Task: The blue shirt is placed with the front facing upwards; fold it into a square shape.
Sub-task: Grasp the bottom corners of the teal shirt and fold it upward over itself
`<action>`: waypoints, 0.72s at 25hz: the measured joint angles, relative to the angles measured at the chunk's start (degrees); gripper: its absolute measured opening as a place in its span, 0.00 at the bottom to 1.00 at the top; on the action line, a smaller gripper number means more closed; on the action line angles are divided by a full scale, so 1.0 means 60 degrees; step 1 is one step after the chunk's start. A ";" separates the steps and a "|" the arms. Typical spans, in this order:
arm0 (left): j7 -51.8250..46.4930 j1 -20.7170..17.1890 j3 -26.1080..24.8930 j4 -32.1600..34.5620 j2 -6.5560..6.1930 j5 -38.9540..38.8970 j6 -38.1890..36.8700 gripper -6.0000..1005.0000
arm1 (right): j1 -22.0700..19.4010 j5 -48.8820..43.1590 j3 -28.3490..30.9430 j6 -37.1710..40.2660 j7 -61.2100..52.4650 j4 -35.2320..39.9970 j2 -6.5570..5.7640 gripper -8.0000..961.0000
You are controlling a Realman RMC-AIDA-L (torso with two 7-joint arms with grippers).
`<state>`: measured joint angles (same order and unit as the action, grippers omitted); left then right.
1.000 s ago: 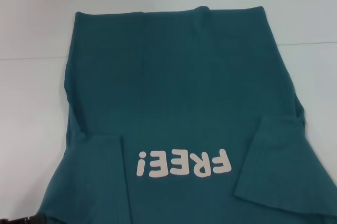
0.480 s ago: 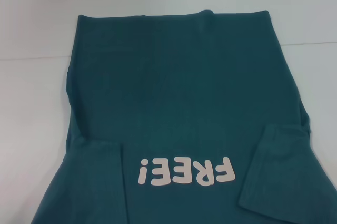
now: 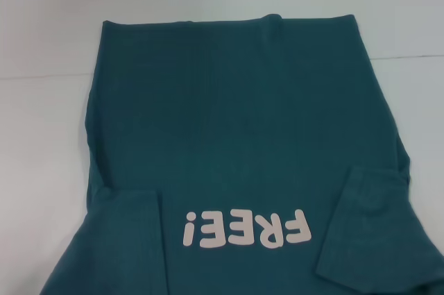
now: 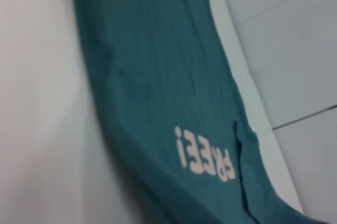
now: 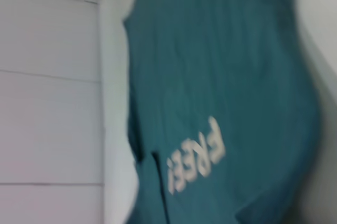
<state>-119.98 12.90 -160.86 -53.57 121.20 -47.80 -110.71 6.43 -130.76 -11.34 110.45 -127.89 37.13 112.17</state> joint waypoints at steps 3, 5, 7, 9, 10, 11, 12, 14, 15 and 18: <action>0.0002 0.0394 -0.0083 0.0139 -0.0062 0.0000 0.0092 0.05 | 0.0383 0.0055 0.0483 0.0004 0.0030 -0.0119 -0.0003 0.06; 0.0001 0.0668 -0.0182 0.0337 -0.0169 0.0000 0.0231 0.05 | 0.0648 0.0067 0.0699 -0.0071 0.0027 -0.0149 -0.0005 0.06; 0.0001 0.0959 -0.0309 0.0661 -0.0342 -0.0001 0.0444 0.05 | 0.0895 0.0069 0.0846 -0.0258 -0.0009 -0.0157 -0.0017 0.06; 0.0001 0.1192 -0.0443 0.0972 -0.0506 -0.0001 0.0672 0.05 | 0.1138 0.0069 0.0980 -0.0500 -0.0097 -0.0169 -0.0040 0.06; 0.0001 0.1329 -0.0535 0.1131 -0.0594 -0.0002 0.0801 0.05 | 0.1257 0.0070 0.1041 -0.0616 -0.0136 -0.0193 -0.0063 0.06; 0.0001 0.1420 -0.0591 0.1230 -0.0663 -0.0017 0.0920 0.05 | 0.1354 0.0070 0.1122 -0.0716 -0.0168 -0.0237 -0.0087 0.06; 0.0001 0.1518 -0.0640 0.1336 -0.0732 -0.0050 0.1075 0.05 | 0.1452 0.0071 0.1206 -0.0822 -0.0199 -0.0287 -0.0112 0.06; -0.0001 0.1637 -0.0649 0.1442 -0.0808 -0.0152 0.1294 0.05 | 0.1634 0.0071 0.1379 -0.1101 -0.0242 -0.0416 -0.0160 0.06; -0.0003 0.1707 -0.0649 0.1523 -0.0846 -0.0238 0.1445 0.05 | 0.1729 0.0071 0.1444 -0.1244 -0.0260 -0.0477 -0.0179 0.06; 0.0001 0.1900 -0.0652 0.1779 -0.0916 -0.0436 0.1847 0.05 | 0.2002 0.0071 0.1506 -0.1647 -0.0309 -0.0663 -0.0215 0.06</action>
<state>-119.98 24.30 -164.77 -42.90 115.70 -50.42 -99.63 18.43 -130.33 -2.30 100.57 -129.74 33.15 110.88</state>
